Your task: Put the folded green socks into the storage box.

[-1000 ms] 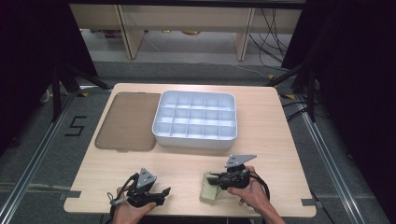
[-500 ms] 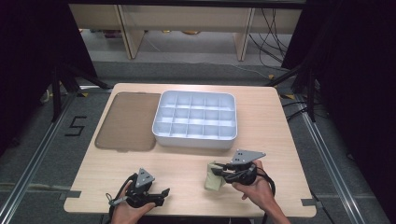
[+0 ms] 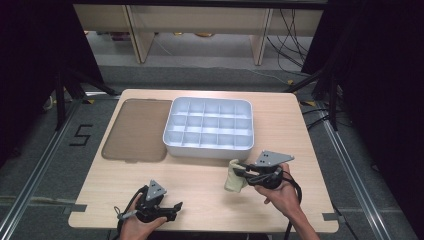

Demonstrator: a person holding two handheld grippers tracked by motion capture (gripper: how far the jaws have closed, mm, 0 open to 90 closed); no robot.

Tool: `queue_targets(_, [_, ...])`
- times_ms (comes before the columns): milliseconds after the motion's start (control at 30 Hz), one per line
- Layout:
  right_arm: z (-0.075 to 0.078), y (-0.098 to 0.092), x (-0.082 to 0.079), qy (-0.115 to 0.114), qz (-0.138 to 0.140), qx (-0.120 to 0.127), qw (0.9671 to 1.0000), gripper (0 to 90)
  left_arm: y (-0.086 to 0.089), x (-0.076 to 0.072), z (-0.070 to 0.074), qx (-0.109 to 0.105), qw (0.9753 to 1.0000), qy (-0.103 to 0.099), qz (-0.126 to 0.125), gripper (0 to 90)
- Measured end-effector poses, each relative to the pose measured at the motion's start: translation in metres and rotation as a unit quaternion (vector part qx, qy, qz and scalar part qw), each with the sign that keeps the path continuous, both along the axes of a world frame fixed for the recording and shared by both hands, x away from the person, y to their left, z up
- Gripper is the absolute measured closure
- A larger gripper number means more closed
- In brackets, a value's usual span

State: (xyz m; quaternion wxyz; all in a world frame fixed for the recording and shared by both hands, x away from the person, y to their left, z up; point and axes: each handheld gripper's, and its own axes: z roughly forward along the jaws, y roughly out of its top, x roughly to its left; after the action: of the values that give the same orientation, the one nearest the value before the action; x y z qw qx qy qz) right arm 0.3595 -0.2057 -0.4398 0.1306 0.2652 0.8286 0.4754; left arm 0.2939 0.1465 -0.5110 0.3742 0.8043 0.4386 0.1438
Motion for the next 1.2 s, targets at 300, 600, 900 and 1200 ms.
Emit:
queue_targets(300, [0.014,-0.010,0.012,-0.015,-0.022,0.000,0.9996,76.9,-0.002,0.000,-0.002,-0.003,1.0000,0.000,-0.002,21.3])
queue_targets(600, [0.028,-0.016,0.025,-0.042,-0.040,-0.006,0.9983,76.9,-0.001,0.001,-0.001,0.006,0.9999,0.005,-0.009,21.3])
queue_targets(900, [0.038,-0.014,0.034,-0.068,-0.051,-0.007,0.9963,76.9,0.001,0.002,-0.001,0.017,0.9997,0.007,-0.016,21.3])
queue_targets(1200, [0.048,-0.015,0.042,-0.086,-0.066,-0.001,0.9941,76.9,0.002,0.003,0.000,0.004,1.0000,0.000,-0.004,21.3])
